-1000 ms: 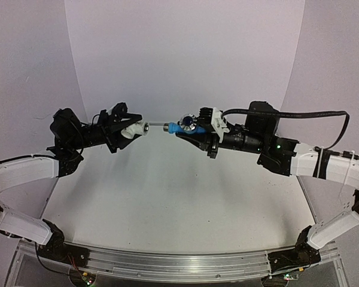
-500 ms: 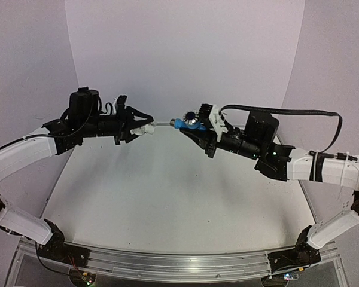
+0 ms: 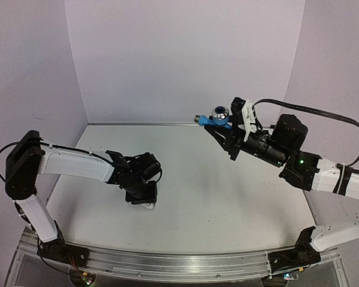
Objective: Install the water faucets
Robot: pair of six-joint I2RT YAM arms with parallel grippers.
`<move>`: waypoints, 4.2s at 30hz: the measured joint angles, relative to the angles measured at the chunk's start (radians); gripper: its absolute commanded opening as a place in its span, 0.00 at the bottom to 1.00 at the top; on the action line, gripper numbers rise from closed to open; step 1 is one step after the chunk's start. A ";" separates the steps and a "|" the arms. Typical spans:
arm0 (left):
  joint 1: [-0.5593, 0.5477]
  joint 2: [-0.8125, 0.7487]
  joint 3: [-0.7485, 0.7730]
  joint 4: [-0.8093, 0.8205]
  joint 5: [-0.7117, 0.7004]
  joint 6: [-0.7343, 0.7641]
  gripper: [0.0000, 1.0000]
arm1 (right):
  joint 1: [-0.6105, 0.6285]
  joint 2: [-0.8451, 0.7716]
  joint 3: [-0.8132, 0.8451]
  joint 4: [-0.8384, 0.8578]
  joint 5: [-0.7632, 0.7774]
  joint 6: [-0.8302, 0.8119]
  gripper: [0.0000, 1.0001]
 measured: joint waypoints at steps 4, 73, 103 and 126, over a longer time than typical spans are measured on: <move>-0.011 0.032 0.000 -0.004 -0.055 -0.026 0.25 | 0.000 -0.001 -0.003 -0.025 0.002 0.020 0.00; 0.202 0.093 0.311 -0.299 0.423 0.347 0.00 | 0.000 0.022 -0.071 -0.088 -0.037 -0.021 0.00; 0.372 -0.451 0.013 0.876 1.203 -0.430 0.00 | 0.005 0.334 0.292 0.130 -0.508 -0.193 0.00; 0.372 -0.461 -0.013 0.892 1.212 -0.436 0.00 | 0.006 0.389 0.337 0.160 -0.525 -0.116 0.00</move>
